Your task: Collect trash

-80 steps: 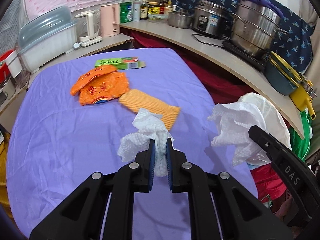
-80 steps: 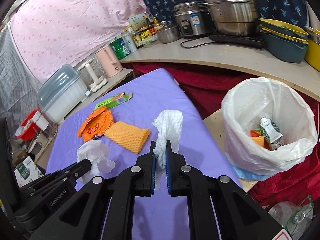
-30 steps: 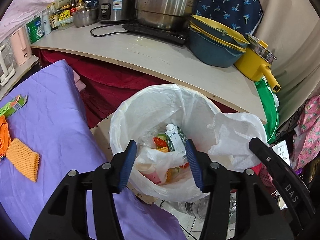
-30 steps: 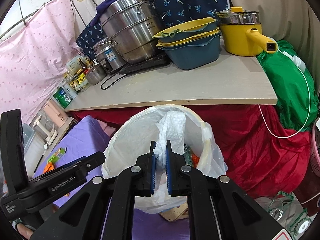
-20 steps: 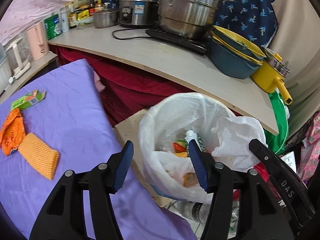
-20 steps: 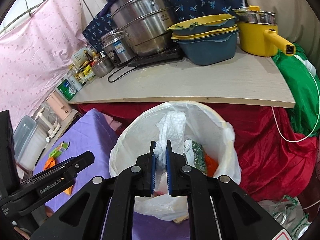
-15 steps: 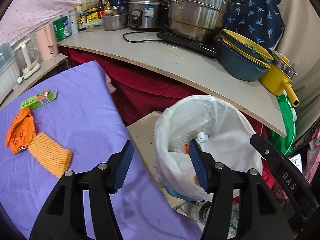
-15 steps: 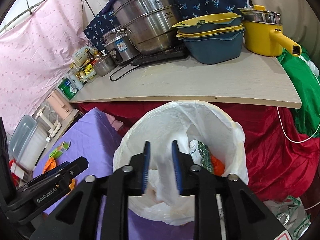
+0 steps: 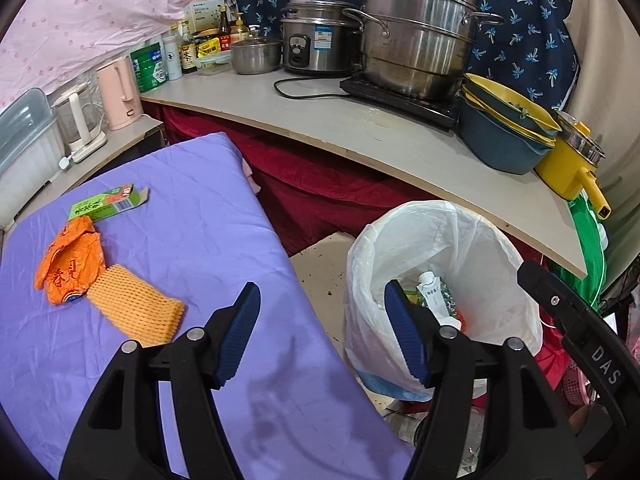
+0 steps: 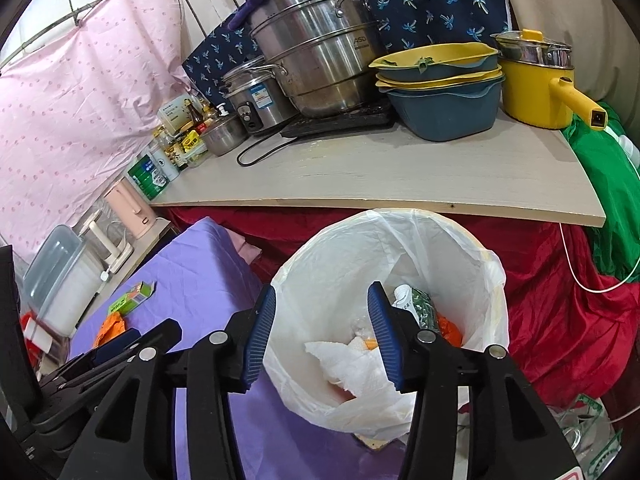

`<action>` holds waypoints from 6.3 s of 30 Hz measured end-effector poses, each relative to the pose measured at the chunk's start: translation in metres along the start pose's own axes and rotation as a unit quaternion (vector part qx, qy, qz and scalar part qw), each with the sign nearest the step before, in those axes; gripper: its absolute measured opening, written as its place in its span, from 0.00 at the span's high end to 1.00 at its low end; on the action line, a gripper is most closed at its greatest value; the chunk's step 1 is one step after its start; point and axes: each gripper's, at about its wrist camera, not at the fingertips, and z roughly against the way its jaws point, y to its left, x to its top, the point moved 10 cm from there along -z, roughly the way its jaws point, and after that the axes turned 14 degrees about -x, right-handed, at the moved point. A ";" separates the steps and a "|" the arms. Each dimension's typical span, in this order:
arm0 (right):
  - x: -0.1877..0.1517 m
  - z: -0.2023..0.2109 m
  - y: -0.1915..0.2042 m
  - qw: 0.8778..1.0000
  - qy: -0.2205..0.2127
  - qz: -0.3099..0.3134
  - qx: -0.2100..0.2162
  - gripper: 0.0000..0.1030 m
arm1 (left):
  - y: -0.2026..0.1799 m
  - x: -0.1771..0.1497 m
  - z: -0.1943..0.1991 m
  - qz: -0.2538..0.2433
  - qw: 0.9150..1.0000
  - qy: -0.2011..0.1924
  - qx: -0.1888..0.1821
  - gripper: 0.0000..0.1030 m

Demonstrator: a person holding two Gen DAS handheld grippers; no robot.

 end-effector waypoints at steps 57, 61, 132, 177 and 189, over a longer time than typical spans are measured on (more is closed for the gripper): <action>-0.134 0.016 0.269 0.979 0.058 0.174 0.091 0.43 | 0.317 -0.064 0.147 0.164 0.972 -0.050 0.162 0.26; -0.139 -0.001 0.276 0.978 0.067 0.176 0.085 0.43 | 0.343 -0.059 0.139 0.180 0.968 -0.046 0.166 0.23; -0.145 0.013 0.231 0.982 0.083 0.142 0.095 0.57 | 0.288 -0.122 0.138 0.212 0.974 -0.017 0.075 0.60; -0.251 -0.013 0.379 0.945 0.160 0.225 0.176 0.83 | 0.443 -0.135 0.132 0.288 0.948 -0.024 0.133 0.62; -0.205 0.012 0.348 0.958 0.112 0.201 0.170 0.88 | 0.377 -0.113 0.140 0.253 0.961 -0.036 0.106 0.71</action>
